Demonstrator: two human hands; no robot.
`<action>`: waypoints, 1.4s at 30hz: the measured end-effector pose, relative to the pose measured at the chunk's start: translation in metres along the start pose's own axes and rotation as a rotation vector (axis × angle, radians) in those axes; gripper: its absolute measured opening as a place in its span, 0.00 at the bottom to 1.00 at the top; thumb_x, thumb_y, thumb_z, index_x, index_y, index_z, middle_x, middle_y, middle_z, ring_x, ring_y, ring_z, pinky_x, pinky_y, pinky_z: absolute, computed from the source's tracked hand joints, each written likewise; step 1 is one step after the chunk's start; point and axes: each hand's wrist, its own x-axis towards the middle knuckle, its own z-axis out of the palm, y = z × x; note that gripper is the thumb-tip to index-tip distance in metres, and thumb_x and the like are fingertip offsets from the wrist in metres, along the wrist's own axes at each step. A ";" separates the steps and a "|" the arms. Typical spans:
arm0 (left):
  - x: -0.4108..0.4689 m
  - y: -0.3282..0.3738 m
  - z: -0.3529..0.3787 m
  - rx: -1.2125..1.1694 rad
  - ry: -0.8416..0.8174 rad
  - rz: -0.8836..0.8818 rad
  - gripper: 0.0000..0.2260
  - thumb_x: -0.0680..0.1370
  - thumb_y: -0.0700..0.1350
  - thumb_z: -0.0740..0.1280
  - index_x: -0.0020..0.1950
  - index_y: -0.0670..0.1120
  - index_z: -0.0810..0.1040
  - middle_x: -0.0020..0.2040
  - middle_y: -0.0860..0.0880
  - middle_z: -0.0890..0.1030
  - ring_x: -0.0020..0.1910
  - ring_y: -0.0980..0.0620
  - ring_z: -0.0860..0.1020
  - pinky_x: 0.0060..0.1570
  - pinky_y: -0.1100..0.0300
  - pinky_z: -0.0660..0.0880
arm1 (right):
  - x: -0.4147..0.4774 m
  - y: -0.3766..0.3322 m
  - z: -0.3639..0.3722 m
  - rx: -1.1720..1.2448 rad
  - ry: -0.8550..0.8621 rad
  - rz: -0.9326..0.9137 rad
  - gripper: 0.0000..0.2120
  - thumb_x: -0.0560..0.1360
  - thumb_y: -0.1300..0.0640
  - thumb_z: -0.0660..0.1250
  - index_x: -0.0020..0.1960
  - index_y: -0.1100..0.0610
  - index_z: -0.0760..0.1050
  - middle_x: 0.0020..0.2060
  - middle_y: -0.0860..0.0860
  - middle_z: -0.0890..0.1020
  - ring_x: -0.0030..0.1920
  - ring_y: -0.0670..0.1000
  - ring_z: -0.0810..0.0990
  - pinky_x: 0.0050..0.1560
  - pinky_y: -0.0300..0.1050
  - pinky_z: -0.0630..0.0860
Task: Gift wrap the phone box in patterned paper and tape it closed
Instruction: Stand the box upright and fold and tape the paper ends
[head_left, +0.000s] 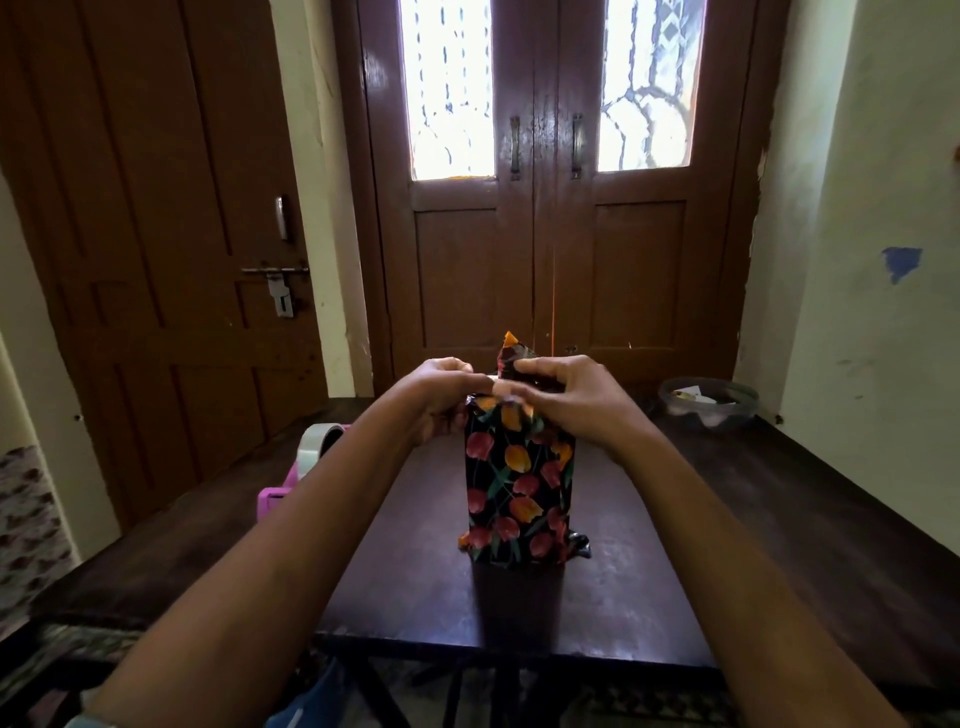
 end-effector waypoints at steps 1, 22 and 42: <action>-0.001 0.000 0.000 -0.001 0.000 0.000 0.09 0.73 0.43 0.71 0.40 0.47 0.71 0.40 0.47 0.76 0.34 0.54 0.74 0.32 0.63 0.73 | -0.001 0.001 0.003 -0.097 -0.005 -0.017 0.31 0.69 0.42 0.70 0.67 0.55 0.71 0.63 0.50 0.76 0.64 0.48 0.73 0.57 0.38 0.72; -0.037 -0.060 -0.113 0.482 0.415 -0.031 0.07 0.78 0.43 0.65 0.51 0.40 0.78 0.47 0.42 0.78 0.44 0.47 0.76 0.42 0.56 0.73 | 0.005 -0.004 0.008 -0.679 -0.098 -0.116 0.29 0.76 0.35 0.53 0.73 0.46 0.62 0.72 0.43 0.63 0.70 0.51 0.65 0.58 0.50 0.71; -0.045 -0.082 -0.126 -0.101 0.388 -0.430 0.17 0.80 0.53 0.57 0.47 0.40 0.75 0.63 0.41 0.71 0.67 0.40 0.66 0.57 0.36 0.69 | -0.001 -0.001 0.013 -0.623 -0.024 -0.100 0.30 0.74 0.35 0.54 0.73 0.45 0.61 0.73 0.46 0.63 0.72 0.50 0.62 0.60 0.49 0.69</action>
